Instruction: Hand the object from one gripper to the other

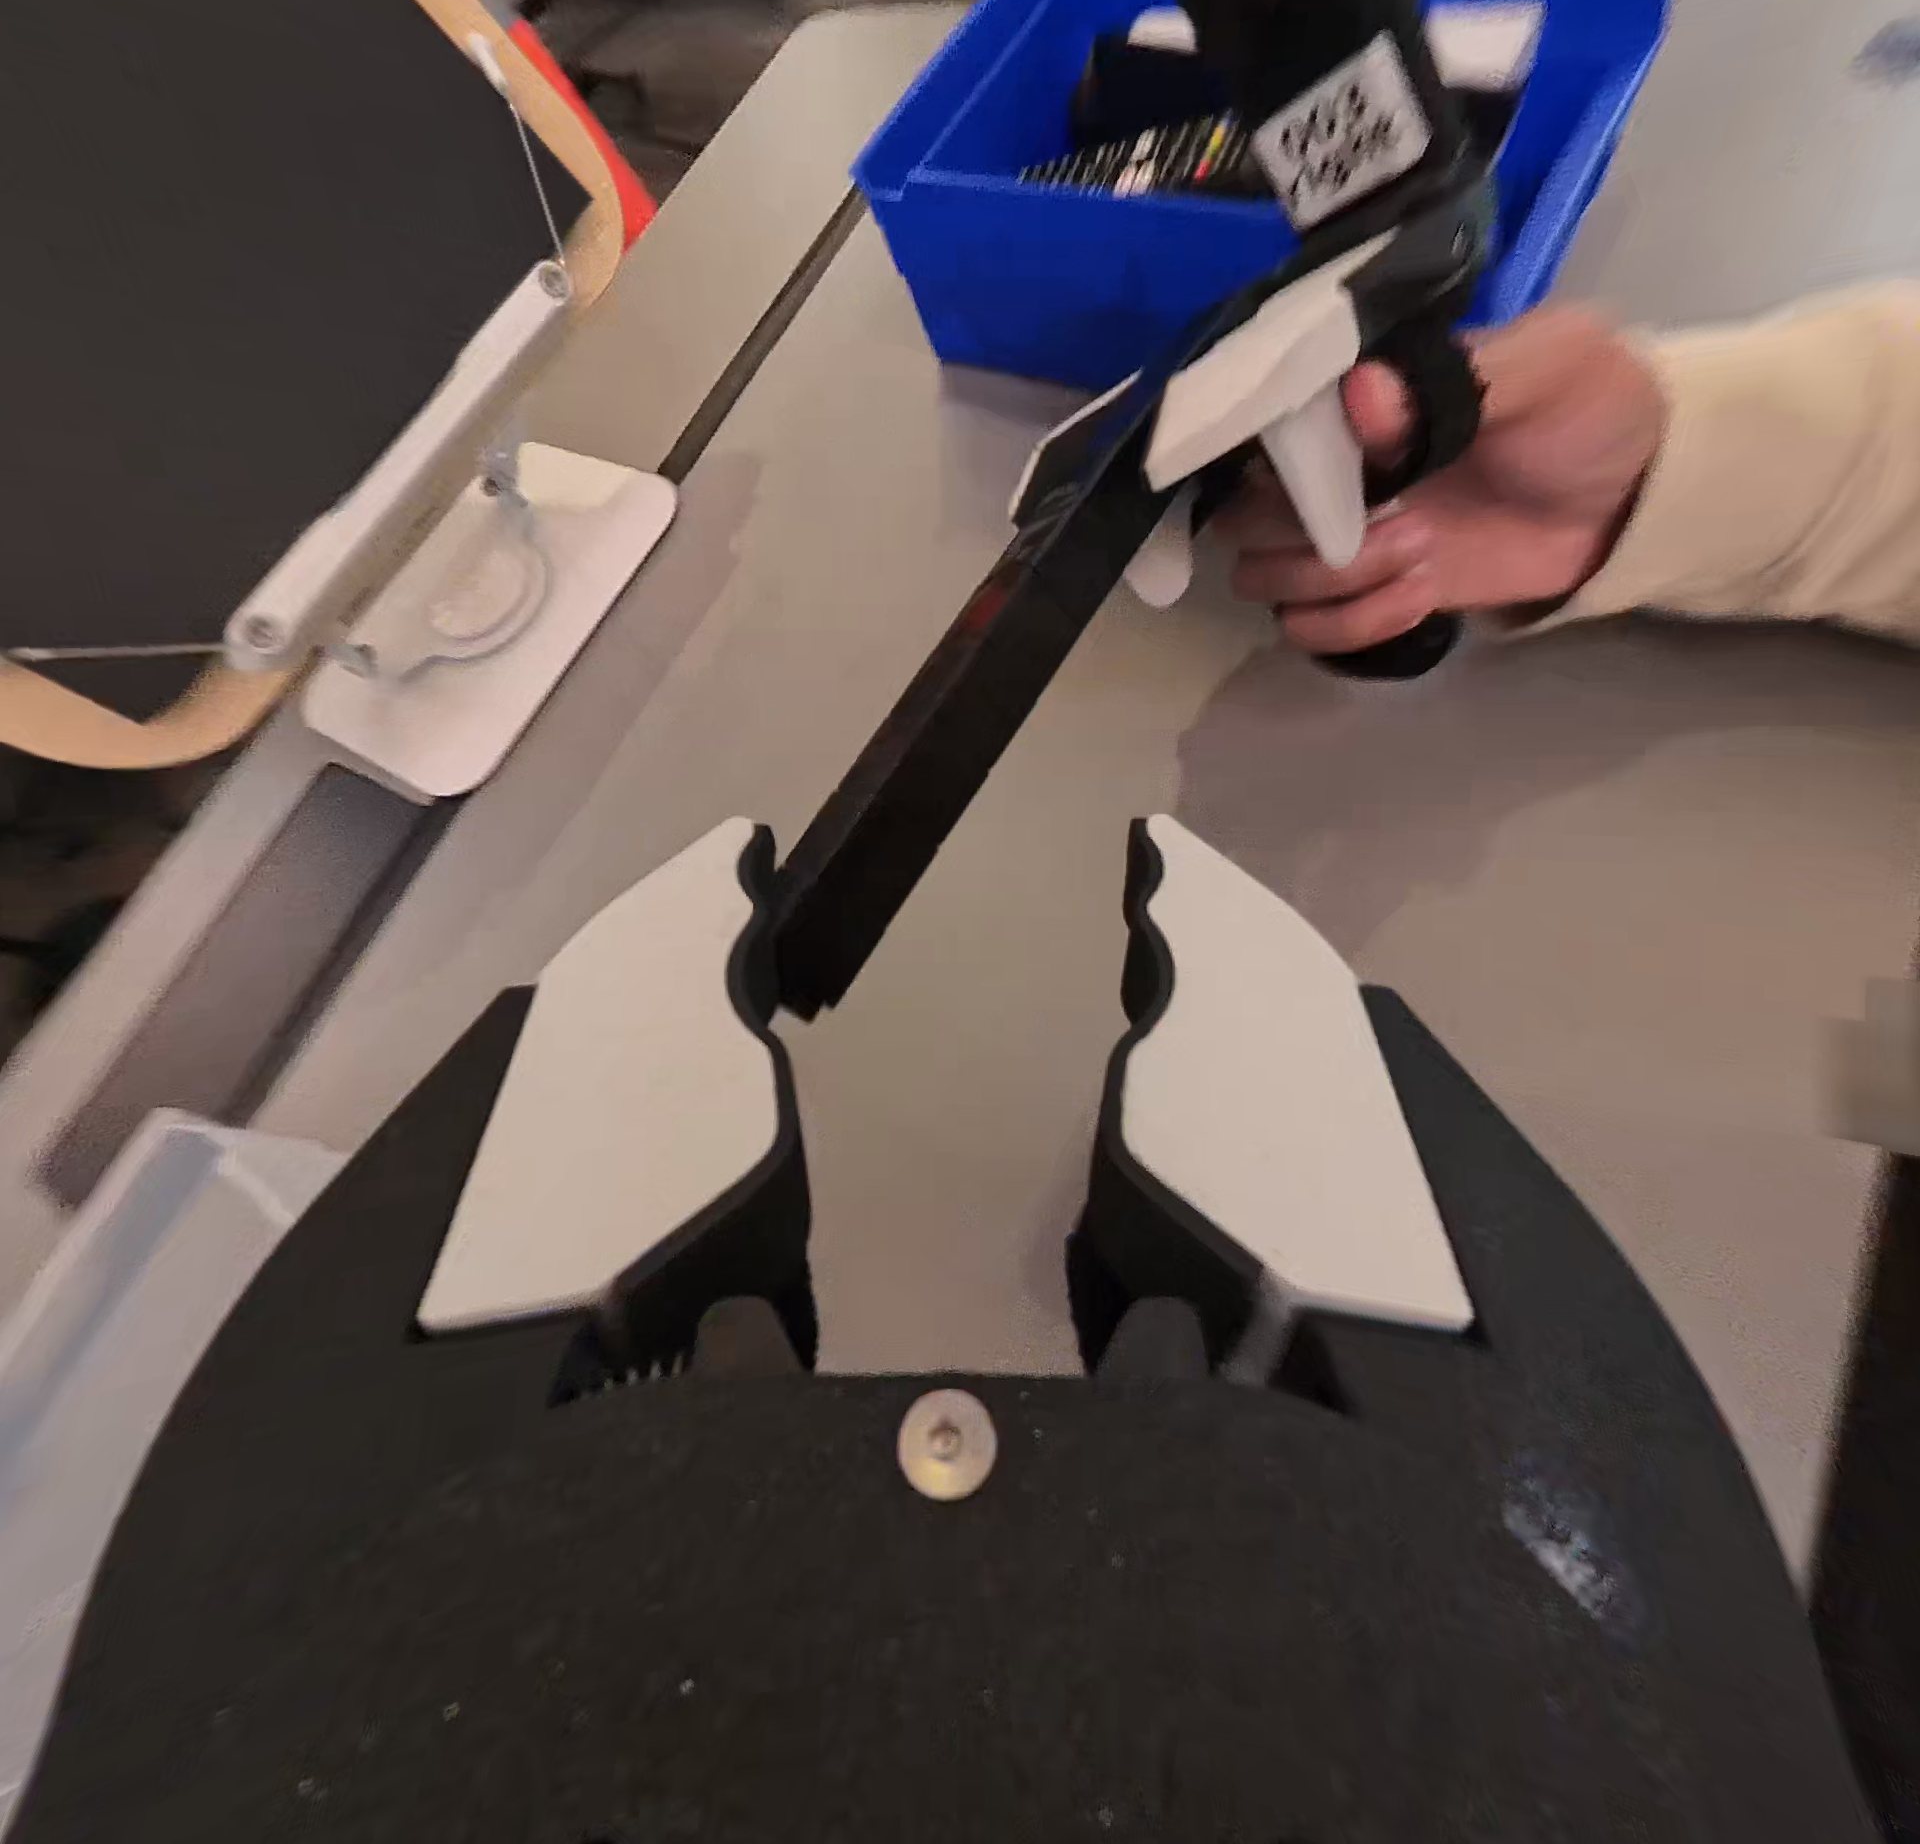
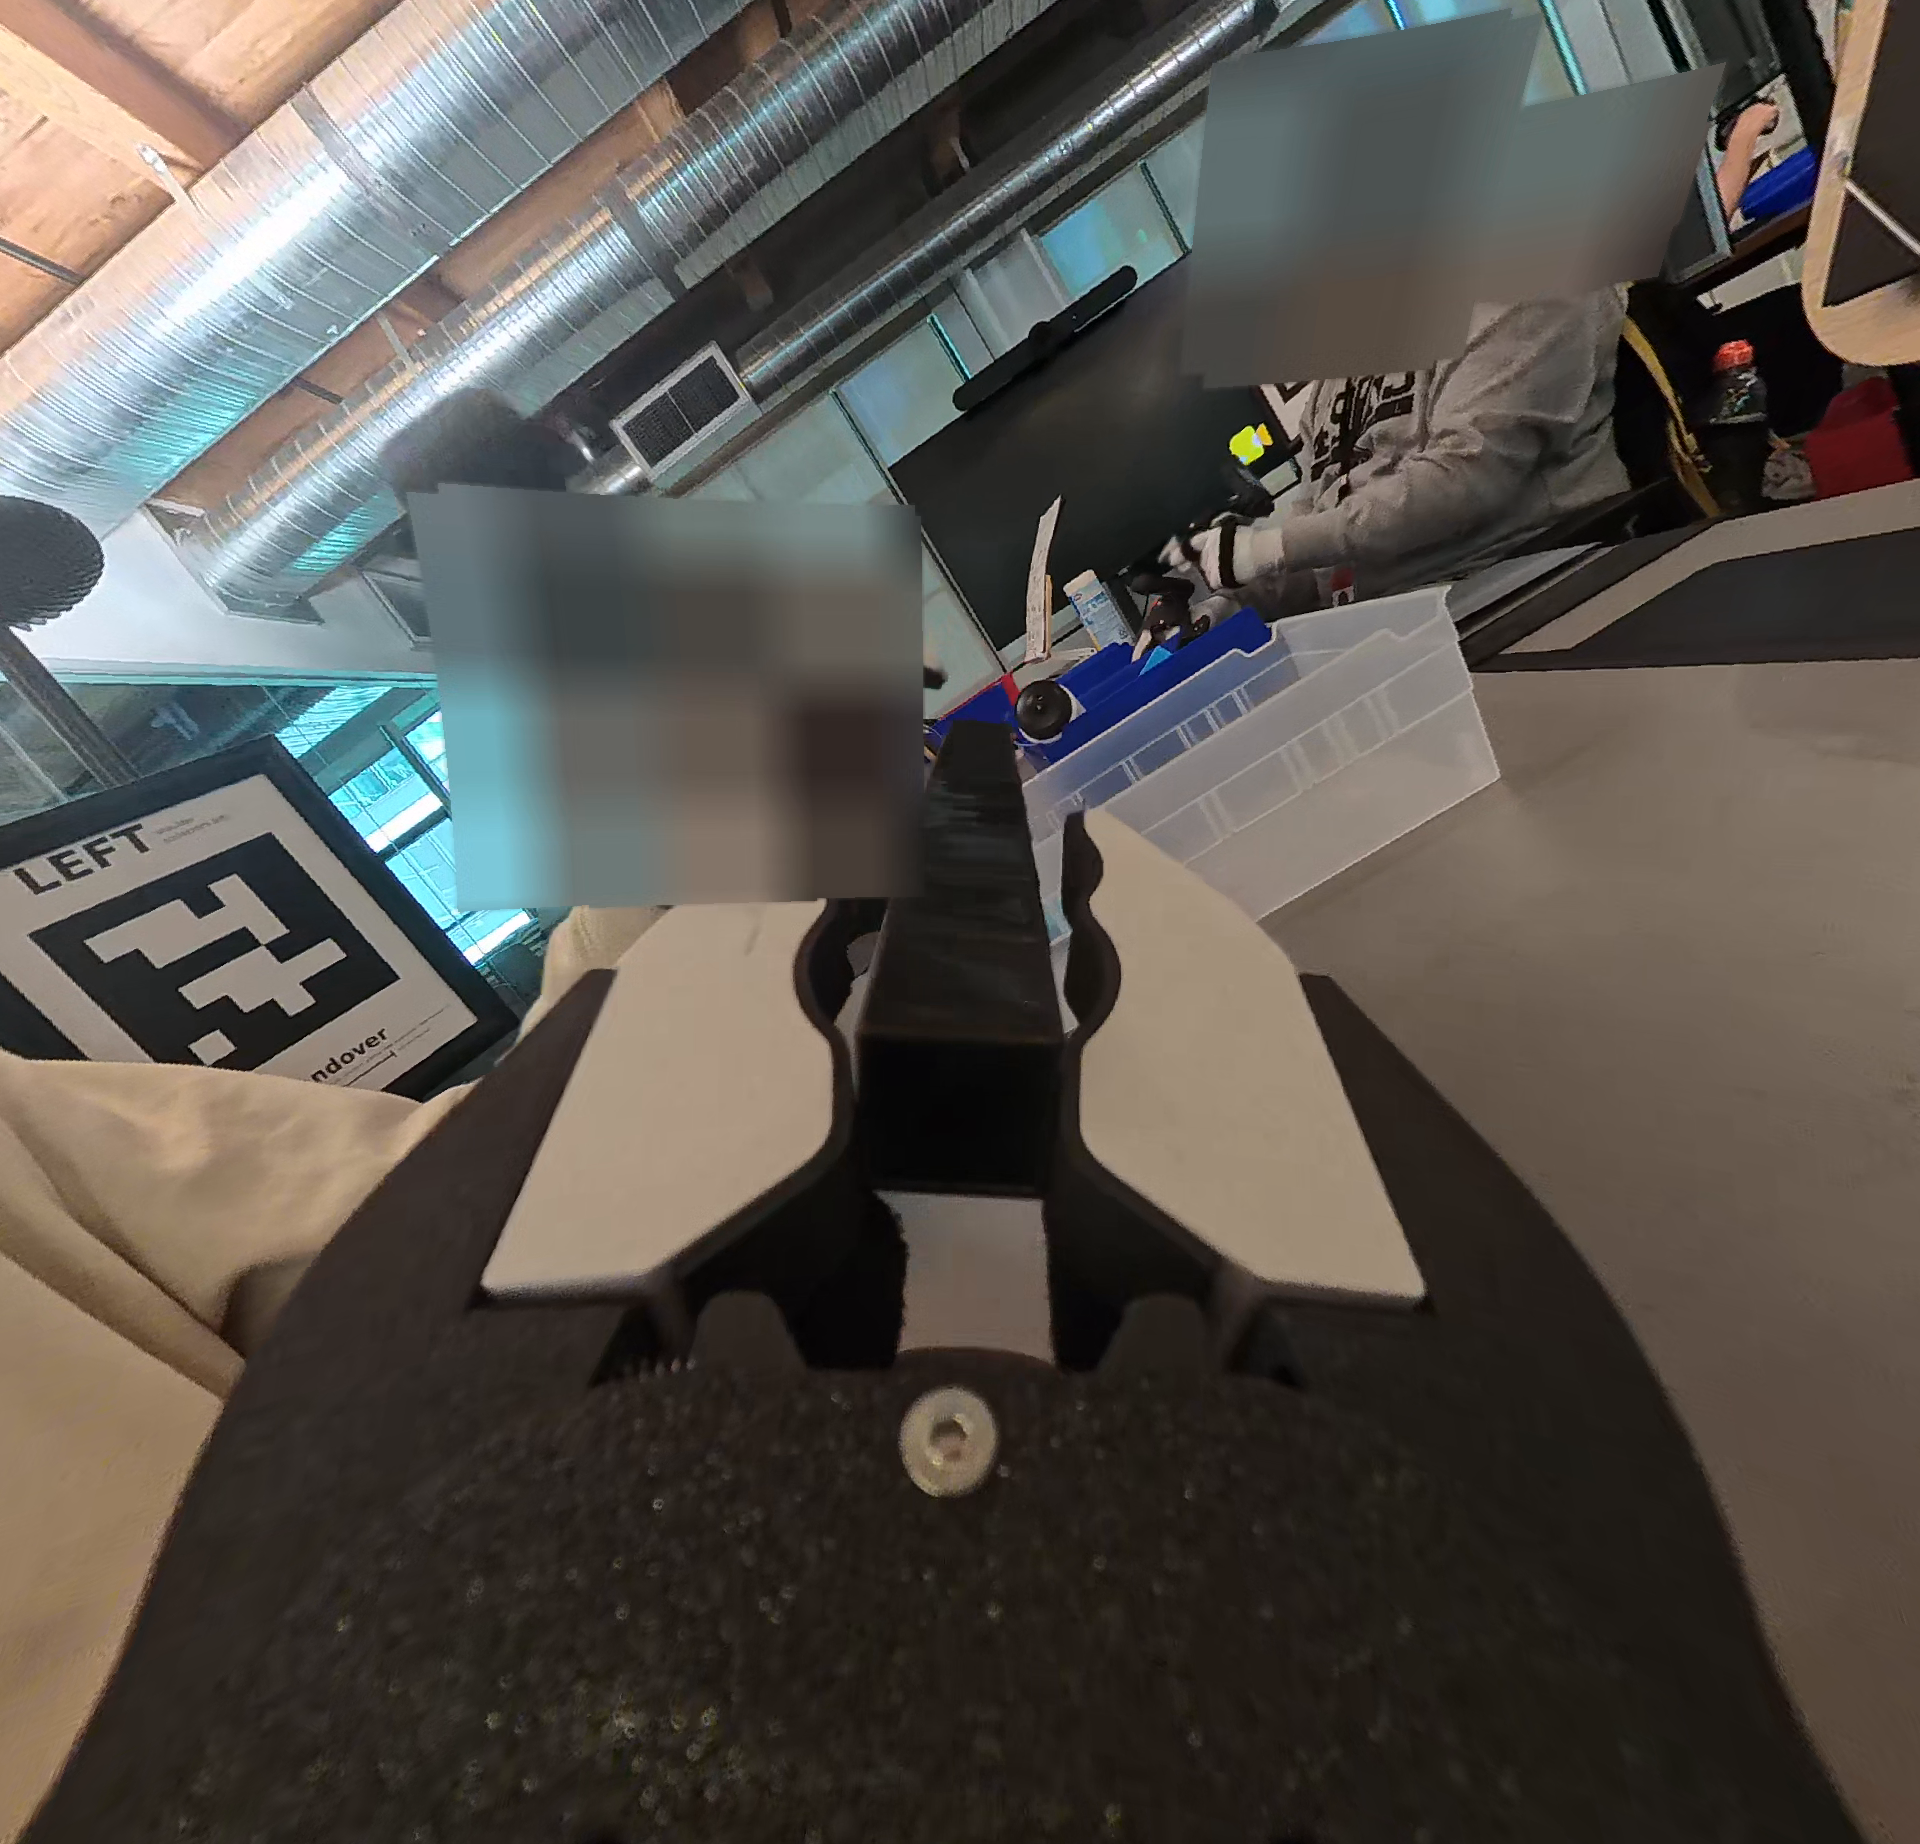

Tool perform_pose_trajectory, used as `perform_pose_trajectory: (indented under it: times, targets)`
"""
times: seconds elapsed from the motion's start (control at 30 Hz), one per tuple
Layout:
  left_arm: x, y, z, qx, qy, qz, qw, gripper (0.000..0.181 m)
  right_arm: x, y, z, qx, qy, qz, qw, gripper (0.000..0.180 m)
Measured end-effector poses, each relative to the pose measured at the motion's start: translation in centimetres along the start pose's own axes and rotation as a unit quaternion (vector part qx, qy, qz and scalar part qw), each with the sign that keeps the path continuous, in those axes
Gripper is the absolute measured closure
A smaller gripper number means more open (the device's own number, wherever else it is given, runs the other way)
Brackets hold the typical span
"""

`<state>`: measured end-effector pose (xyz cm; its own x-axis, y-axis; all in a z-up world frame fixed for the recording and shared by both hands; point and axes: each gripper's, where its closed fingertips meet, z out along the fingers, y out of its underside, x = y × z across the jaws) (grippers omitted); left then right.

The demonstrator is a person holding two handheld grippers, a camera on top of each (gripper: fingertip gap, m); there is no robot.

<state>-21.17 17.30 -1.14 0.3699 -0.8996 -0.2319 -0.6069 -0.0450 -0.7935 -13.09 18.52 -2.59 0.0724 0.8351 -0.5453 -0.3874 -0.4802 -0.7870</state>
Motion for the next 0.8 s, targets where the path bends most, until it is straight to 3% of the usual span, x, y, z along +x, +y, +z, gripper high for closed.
perform_pose_trajectory:
  times: [0.13,0.33,0.43,0.67,0.73,0.8]
  targets:
    - [1.0,0.8,2.8,-0.081,-0.083,0.111,0.987,0.118,0.3,0.4,0.2,-0.006,0.009,0.009,1.000,0.141]
    - [0.1,2.7,5.2,-0.139,-0.170,0.207,0.954,0.143,-0.1,1.3,0.8,-0.021,0.002,0.020,1.000,0.141]
    - [-0.6,3.9,5.5,-0.155,-0.180,0.218,0.947,0.154,-0.3,2.0,1.2,-0.039,-0.006,0.026,0.999,0.141]
    - [-1.1,4.6,6.2,-0.150,-0.195,0.223,0.943,0.158,-0.7,1.4,1.5,-0.037,0.004,-0.007,0.999,0.139]
    - [-1.2,4.6,6.3,-0.139,-0.194,0.204,0.950,0.159,-0.9,0.7,1.2,-0.027,0.006,-0.022,0.999,0.125]
    - [-1.4,4.7,6.3,-0.119,-0.178,0.165,0.963,0.159,-0.8,0.2,0.6,-0.027,0.019,-0.057,0.998,0.121]
